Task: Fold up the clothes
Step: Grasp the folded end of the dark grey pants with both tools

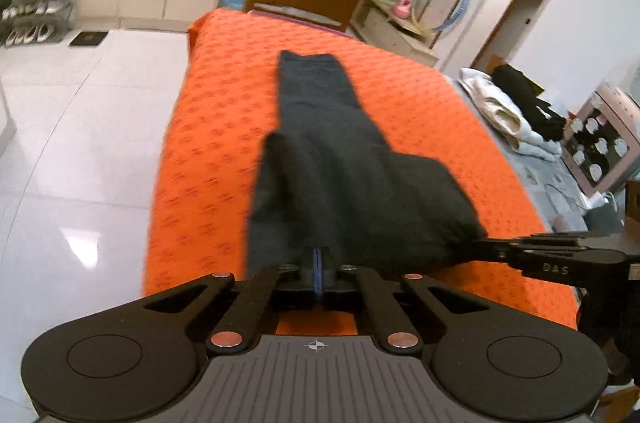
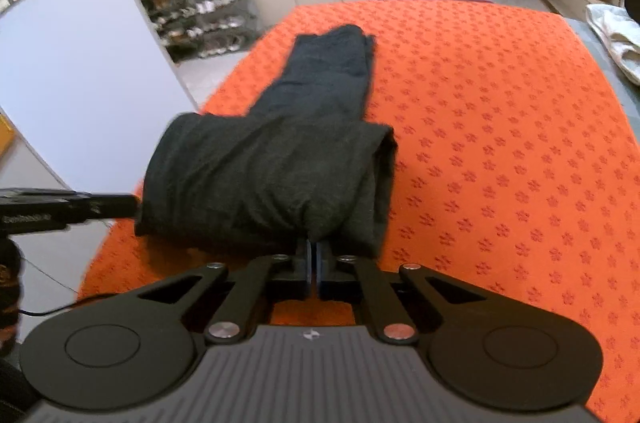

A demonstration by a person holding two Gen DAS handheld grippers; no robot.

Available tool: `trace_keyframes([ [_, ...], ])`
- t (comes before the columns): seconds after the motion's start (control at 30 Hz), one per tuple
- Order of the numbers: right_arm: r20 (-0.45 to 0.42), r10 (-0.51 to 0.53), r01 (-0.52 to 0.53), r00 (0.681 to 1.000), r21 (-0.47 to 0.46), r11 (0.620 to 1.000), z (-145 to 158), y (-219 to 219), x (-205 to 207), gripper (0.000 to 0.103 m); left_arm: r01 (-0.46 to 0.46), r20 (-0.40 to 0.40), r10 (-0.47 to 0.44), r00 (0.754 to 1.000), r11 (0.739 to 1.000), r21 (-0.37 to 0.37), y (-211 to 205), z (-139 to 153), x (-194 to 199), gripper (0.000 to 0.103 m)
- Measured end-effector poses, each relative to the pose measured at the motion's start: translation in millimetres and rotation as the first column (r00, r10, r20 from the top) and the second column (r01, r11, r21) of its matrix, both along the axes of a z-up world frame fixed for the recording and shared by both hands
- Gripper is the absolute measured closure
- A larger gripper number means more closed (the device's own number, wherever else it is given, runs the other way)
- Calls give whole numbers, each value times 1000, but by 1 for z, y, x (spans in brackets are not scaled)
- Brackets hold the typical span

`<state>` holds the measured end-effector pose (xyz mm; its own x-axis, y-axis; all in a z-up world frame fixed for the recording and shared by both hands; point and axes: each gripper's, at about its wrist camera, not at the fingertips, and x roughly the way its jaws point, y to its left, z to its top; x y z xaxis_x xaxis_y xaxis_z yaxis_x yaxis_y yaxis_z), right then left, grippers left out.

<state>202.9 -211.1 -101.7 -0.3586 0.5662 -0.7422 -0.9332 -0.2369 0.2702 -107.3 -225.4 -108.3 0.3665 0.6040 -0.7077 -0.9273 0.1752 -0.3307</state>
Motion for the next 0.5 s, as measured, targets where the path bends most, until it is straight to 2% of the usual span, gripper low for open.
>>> trace_keyframes([
  [0.07, -18, -22, 21, 1000, -27, 999, -7, 1, 7, 100, -16, -6, 16, 1000, 1000, -12, -1, -3, -12, 101],
  [0.17, -57, 11, -13, 998, -40, 999, -9, 2, 11, 100, 26, -22, -26, 999, 999, -21, -2, -2, -14, 101],
  [0.27, -43, 25, -27, 999, -44, 999, -6, 4, 9, 96, 84, -40, -85, 996, 996, -18, -6, 0, -4, 98],
  [0.33, -14, 21, -22, 1000, -28, 999, -1, 2, 8, 93, 104, -16, -104, 994, 995, -9, -8, 3, 4, 97],
  [0.37, 0, 20, -20, 1000, -18, 1000, 3, 0, 7, 89, 112, -1, -112, 994, 994, -2, -8, 5, 9, 97],
  [0.43, 15, 16, -16, 1000, 3, 1000, 9, -3, 6, 81, 118, 21, -118, 993, 993, 6, -5, 6, 19, 87],
  [0.5, 24, 13, -14, 1000, 21, 1000, 14, -6, 5, 68, 109, 45, -110, 993, 994, 10, 0, 6, 27, 81],
])
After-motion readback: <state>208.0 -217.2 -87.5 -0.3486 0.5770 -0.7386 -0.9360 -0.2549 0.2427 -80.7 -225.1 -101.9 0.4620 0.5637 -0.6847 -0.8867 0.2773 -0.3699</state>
